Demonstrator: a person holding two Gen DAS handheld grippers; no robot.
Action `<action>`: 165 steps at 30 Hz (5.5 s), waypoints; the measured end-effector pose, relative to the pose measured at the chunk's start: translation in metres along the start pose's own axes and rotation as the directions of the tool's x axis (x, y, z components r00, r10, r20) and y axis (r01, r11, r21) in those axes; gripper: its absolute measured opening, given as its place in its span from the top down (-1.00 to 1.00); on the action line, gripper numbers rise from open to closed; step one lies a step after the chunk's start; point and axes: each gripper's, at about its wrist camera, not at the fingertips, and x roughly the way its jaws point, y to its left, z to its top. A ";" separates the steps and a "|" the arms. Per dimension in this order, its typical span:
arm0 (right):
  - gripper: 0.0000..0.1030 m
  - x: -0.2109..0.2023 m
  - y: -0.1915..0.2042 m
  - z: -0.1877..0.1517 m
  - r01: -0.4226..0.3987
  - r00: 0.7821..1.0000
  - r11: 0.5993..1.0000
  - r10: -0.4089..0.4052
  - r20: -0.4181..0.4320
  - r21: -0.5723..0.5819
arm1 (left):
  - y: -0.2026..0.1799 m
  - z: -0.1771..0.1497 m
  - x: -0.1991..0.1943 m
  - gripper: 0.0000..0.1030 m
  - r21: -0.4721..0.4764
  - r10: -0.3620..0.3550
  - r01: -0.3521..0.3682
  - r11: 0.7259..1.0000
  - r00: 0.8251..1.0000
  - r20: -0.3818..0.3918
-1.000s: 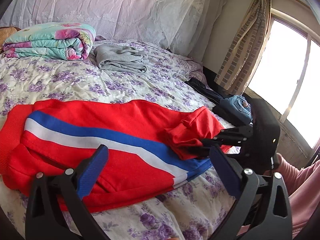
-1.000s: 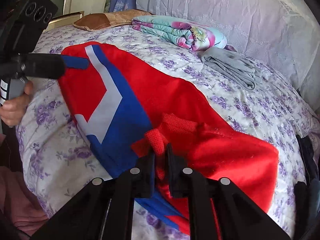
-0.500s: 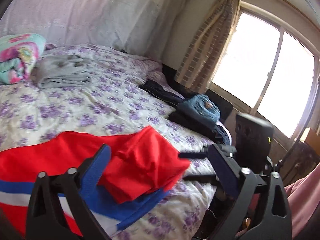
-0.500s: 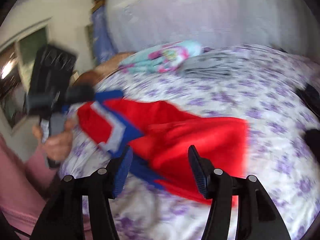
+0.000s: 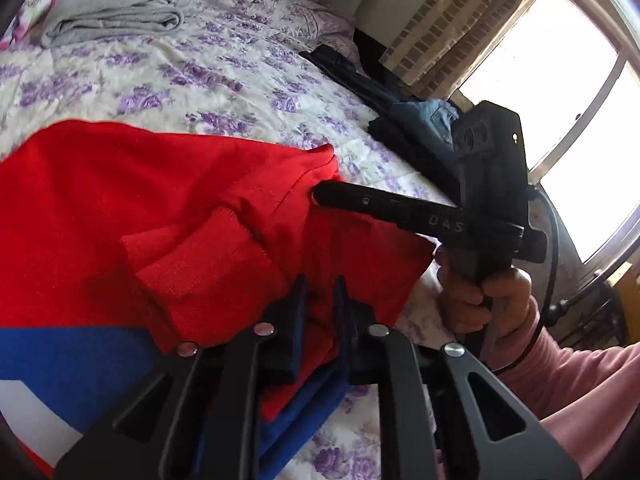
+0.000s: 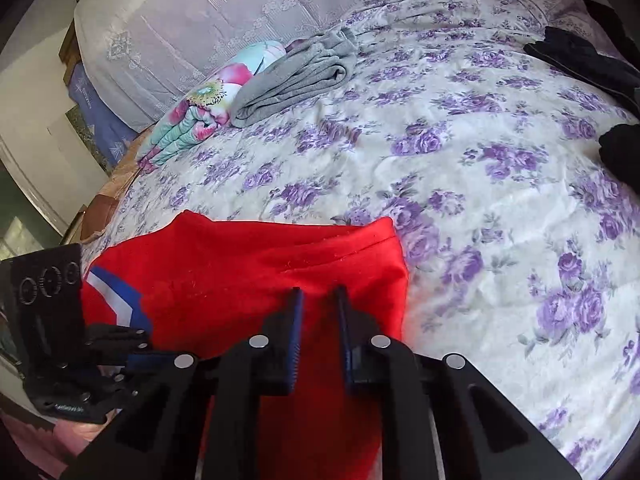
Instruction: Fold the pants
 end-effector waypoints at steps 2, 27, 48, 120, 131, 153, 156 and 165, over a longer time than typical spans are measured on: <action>0.31 -0.015 0.008 0.001 0.017 0.999 1.000 -0.017 0.027 -0.016 | -0.001 0.003 -0.008 0.73 -0.009 -0.010 0.010 1.000 1.000 0.008; -0.34 -0.003 0.306 -0.075 -0.040 0.979 0.670 0.174 0.103 -0.741 | 0.093 -0.119 -0.323 -0.81 -0.502 0.727 -0.541 0.674 0.603 0.327; 0.70 0.089 0.392 -0.122 0.241 0.969 0.318 -0.130 0.210 -0.917 | 0.156 -0.139 -0.337 -0.81 -0.562 0.529 -0.298 0.772 0.791 0.307; 0.39 0.007 0.347 -0.112 0.441 0.851 0.547 -0.002 0.526 -0.711 | 0.096 -0.003 -0.230 0.41 -0.398 0.054 0.004 0.918 0.990 0.134; 0.40 -0.056 0.258 -0.087 0.465 0.773 0.765 -0.107 0.625 -0.445 | 0.008 0.066 -0.144 0.41 -0.224 -0.075 0.095 0.970 0.992 0.099; -0.24 -0.072 0.040 -0.076 0.044 0.911 0.993 -0.086 0.403 0.112 | -0.064 0.096 -0.010 -0.14 -0.075 0.052 -0.054 0.996 0.998 -0.025; -0.38 -0.080 0.033 -0.070 -0.047 0.914 0.991 -0.009 0.405 0.128 | -0.060 0.093 -0.038 -0.22 -0.067 0.101 -0.098 0.993 0.994 0.051; 0.38 -0.056 0.024 -0.031 -0.233 0.926 0.964 0.179 0.331 0.130 | -0.016 0.064 -0.102 -0.24 -0.188 0.186 -0.159 0.969 0.972 0.141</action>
